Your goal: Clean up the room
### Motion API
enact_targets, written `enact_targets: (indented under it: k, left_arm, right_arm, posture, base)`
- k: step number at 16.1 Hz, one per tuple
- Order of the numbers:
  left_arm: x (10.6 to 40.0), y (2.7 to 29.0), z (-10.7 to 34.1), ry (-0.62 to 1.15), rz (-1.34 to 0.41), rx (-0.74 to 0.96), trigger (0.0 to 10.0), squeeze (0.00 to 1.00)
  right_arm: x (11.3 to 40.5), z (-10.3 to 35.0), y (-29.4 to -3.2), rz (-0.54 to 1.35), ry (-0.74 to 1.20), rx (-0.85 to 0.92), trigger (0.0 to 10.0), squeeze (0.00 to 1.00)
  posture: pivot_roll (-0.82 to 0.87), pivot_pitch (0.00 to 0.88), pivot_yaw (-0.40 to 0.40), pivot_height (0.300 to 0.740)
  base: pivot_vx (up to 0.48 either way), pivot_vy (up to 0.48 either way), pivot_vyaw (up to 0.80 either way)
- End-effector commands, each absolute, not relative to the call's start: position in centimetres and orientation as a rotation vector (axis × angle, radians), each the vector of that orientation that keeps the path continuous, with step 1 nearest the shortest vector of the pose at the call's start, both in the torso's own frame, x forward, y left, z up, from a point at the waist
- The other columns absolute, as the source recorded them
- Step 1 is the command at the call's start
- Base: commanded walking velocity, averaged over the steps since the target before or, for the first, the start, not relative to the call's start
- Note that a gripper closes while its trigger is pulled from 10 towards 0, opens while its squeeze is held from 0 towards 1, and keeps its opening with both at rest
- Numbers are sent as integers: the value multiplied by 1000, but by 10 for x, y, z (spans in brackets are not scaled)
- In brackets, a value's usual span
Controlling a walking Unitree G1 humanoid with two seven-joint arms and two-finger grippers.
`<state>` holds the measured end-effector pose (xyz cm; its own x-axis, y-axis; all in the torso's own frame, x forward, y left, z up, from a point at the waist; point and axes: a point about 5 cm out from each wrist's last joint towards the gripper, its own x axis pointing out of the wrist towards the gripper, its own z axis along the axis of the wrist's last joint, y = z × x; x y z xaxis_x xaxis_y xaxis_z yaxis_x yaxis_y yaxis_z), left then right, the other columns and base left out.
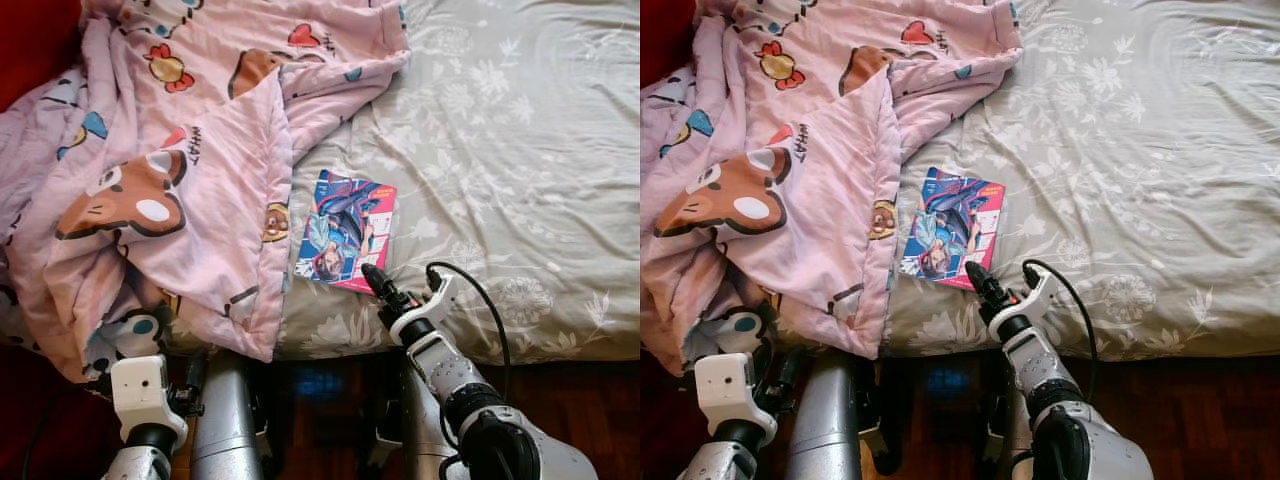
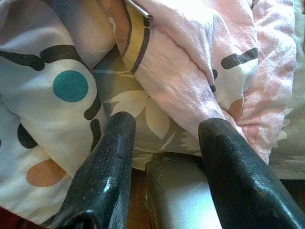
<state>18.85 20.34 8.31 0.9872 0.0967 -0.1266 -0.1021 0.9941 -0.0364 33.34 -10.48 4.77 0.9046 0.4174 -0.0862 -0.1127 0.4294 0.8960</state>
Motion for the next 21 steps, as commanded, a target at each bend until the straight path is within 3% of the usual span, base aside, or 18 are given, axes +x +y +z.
enact_targets:
  k: [1, 21]
  left_arm:
    - [182, 202, 75, 172, 105, -42, 10000, 0]
    - [194, 202, 71, 177, 99, -38, 10000, 0]
  right_arm:
    - [309, 19, -90, 327, 485, 1117, 0, 0]
    - [310, 21, -87, 355, 469, 1077, 0, 0]
  posture:
    - [208, 471, -28, 589]
    - [219, 417, -30, 589]
  base:
    - [0, 0, 0]
    - [0, 0, 0]
